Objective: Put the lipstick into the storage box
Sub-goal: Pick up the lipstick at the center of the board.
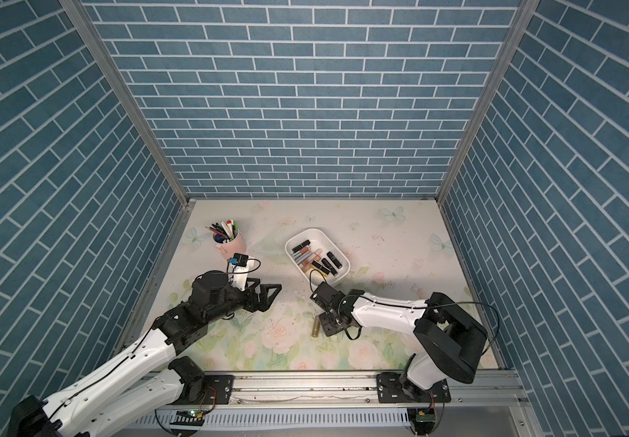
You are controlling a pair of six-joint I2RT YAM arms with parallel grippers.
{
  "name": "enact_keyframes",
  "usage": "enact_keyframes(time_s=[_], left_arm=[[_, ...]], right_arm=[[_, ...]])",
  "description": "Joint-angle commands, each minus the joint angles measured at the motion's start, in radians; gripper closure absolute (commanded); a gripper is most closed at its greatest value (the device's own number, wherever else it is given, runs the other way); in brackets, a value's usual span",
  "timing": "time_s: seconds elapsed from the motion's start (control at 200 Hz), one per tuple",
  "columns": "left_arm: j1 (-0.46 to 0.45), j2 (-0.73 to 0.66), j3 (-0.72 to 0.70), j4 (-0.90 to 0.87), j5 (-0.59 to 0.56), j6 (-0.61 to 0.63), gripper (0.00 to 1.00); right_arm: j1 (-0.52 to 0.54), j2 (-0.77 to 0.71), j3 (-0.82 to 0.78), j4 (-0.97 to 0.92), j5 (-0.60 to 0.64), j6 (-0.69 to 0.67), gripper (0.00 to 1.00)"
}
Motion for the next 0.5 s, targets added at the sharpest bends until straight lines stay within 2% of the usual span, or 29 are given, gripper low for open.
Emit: enact_keyframes(time_s=[0.0,0.15,0.305,0.375,0.495], left_arm=[[-0.004,0.001,0.029,0.003,-0.004,0.014,0.0],[-0.003,0.014,0.024,0.018,0.004,0.013,0.01],[-0.003,0.025,0.029,0.031,0.007,0.013,0.0],[-0.004,0.032,0.033,0.03,0.009,0.016,0.0],[-0.003,0.041,0.039,0.026,0.01,0.019,0.0]], right_arm=[[0.004,0.011,0.01,0.006,-0.014,-0.021,0.74],[0.005,-0.072,0.02,-0.039,0.001,-0.021,0.84],[-0.011,-0.184,0.078,-0.091,-0.006,-0.017,0.86],[-0.046,-0.221,0.124,-0.094,-0.026,-0.026,0.87],[-0.162,-0.229,0.212,-0.073,-0.084,-0.096,0.87]])
